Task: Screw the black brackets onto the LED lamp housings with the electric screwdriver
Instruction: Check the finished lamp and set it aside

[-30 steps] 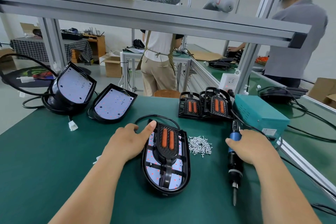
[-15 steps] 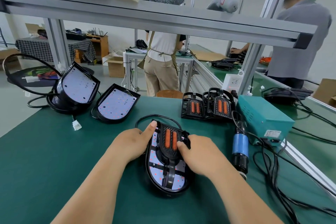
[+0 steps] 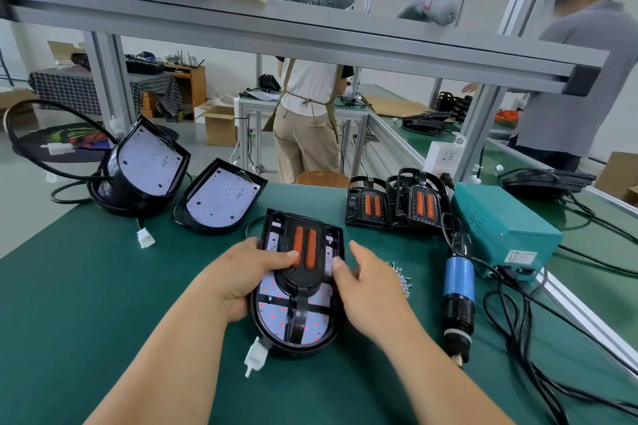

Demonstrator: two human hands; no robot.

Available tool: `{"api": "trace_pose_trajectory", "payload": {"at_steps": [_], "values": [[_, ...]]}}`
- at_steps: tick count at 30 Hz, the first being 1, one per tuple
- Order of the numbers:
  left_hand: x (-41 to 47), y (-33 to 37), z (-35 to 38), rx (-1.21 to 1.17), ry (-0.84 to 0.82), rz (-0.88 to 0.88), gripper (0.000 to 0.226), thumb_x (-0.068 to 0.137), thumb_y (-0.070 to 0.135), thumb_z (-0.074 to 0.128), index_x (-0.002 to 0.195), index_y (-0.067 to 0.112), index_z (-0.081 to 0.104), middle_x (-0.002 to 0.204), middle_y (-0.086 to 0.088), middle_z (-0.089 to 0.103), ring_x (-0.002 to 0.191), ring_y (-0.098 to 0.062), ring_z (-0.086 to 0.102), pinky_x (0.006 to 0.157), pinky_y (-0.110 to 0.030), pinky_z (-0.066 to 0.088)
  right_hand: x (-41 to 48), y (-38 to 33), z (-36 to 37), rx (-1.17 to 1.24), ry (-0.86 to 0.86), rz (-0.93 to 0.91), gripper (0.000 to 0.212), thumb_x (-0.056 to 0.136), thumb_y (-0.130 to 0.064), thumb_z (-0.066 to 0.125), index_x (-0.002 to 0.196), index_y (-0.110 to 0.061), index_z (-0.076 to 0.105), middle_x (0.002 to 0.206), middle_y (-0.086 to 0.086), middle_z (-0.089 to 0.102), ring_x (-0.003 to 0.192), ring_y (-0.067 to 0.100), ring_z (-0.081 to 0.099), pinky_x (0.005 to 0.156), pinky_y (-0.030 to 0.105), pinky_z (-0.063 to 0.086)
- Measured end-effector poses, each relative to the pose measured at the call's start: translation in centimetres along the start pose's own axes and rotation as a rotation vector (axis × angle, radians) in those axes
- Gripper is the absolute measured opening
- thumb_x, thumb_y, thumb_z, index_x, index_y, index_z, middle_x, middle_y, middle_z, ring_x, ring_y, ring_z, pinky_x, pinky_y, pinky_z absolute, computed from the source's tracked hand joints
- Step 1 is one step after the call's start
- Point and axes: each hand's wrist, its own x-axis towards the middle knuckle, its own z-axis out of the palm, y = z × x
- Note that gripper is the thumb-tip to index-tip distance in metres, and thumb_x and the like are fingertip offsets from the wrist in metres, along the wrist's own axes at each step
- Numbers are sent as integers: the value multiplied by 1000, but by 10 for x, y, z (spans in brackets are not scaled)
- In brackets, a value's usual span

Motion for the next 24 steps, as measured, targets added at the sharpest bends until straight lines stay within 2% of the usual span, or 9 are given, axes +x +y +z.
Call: {"api": "trace_pose_trajectory", "payload": {"at_steps": [1, 2, 5, 8, 11, 15, 19, 22, 24], "values": [[1, 0, -3, -42, 20, 12, 32, 89, -1, 64, 120, -6, 59, 101, -26, 73, 82, -36, 73, 69, -45, 61, 1, 0, 1, 61, 15, 63, 42, 102, -34, 46, 139, -16, 52, 130, -2, 63, 123, 22, 55, 95, 21, 36], [2, 0, -5, -78, 42, 24, 33, 89, -1, 64, 121, -5, 58, 101, -25, 74, 80, -35, 73, 67, -45, 61, 2, 2, 2, 101, 18, 109, 40, 103, -30, 44, 135, -9, 56, 133, 4, 62, 124, 25, 55, 100, 24, 38], [4, 0, -11, -176, 86, 59, 38, 88, 0, 66, 124, 0, 57, 100, -22, 74, 78, -34, 74, 66, -45, 60, 1, 2, 2, 121, -79, 166, 29, 87, -11, 39, 101, 4, 61, 89, 21, 70, 85, 41, 68, 79, 48, 57], [6, -1, -13, -259, 111, 101, 41, 86, -2, 67, 125, 1, 56, 101, -22, 75, 78, -33, 74, 61, -44, 60, -5, 0, 3, 69, -281, 158, 26, 66, -19, 40, 75, -2, 58, 62, 12, 64, 52, 26, 69, 48, 33, 52], [7, -3, -16, -348, 154, 144, 40, 86, -2, 66, 125, 1, 57, 101, -21, 75, 77, -33, 74, 59, -44, 60, -9, -2, 2, 30, -431, 142, 16, 60, -28, 49, 63, -14, 56, 54, 0, 61, 43, 14, 62, 43, 22, 44], [6, -2, -17, -476, 155, 166, 35, 89, 5, 62, 124, 3, 62, 106, -22, 74, 83, -34, 74, 62, -47, 60, -12, -5, 1, 27, -525, 87, 28, 69, -45, 68, 68, -18, 60, 58, -5, 60, 44, 8, 55, 47, 20, 42], [7, -1, -14, -610, 177, 182, 40, 94, 12, 58, 133, 3, 58, 123, -23, 67, 110, -40, 66, 91, -56, 53, -20, -13, 11, -157, -450, -120, 51, 66, -73, 62, 90, -29, 67, 61, -14, 56, 54, -3, 48, 59, 20, 43], [8, -1, -12, -710, 199, 199, 34, 96, 16, 56, 127, 4, 63, 118, -21, 70, 107, -38, 68, 92, -54, 53, -28, -23, 16, -208, -456, -245, 64, 65, -81, 53, 122, -53, 48, 71, -16, 57, 68, 1, 52, 67, 26, 44], [10, -2, -12, -755, 218, 220, 33, 96, 16, 56, 126, 6, 63, 117, -19, 71, 106, -37, 69, 92, -54, 53, -34, -29, 19, -275, -481, -319, 66, 71, -81, 52, 129, -60, 29, 96, -15, 65, 92, 12, 60, 75, 29, 43]]}}
